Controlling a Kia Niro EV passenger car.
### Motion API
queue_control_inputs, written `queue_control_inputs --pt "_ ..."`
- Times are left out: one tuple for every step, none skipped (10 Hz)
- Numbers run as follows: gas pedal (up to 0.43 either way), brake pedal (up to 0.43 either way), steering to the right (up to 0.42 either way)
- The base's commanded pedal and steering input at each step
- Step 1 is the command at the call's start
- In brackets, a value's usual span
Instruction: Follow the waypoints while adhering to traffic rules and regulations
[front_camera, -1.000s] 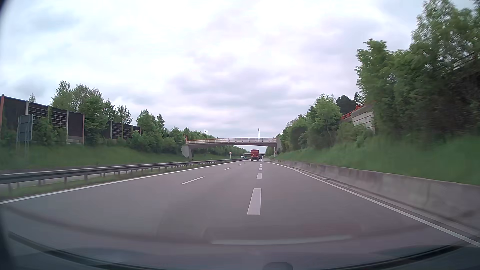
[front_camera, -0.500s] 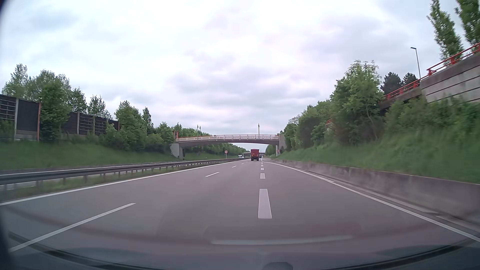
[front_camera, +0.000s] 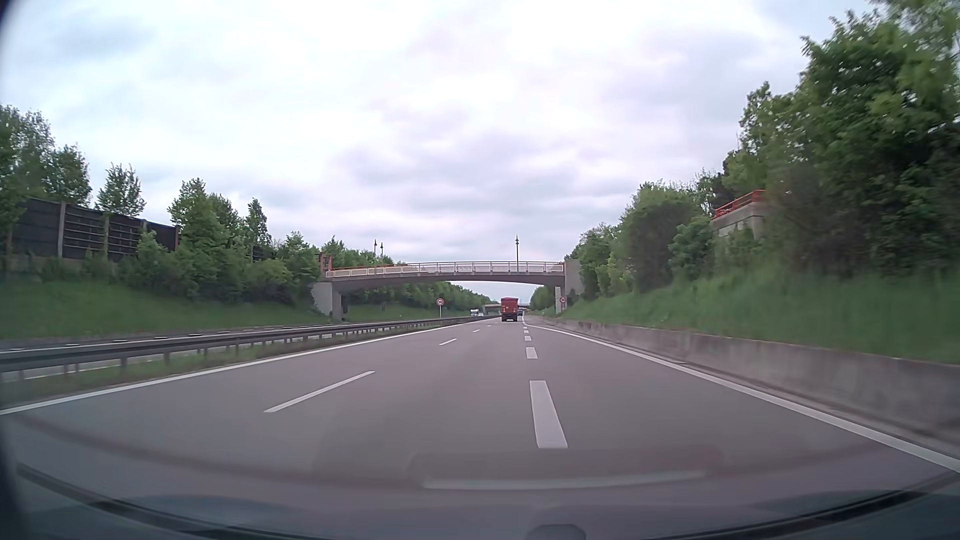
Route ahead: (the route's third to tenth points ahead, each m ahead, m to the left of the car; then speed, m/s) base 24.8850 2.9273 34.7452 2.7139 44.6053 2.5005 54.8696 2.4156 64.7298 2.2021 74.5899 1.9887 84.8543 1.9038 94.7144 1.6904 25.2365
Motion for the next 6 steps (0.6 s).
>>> queue_control_inputs --pt "0.280 0.000 0.001" --pt "0.280 0.000 0.001" --pt "0.280 0.000 0.001" --pt "0.280 0.000 0.001" --pt "0.280 0.000 0.001" --pt "0.280 0.000 0.001"
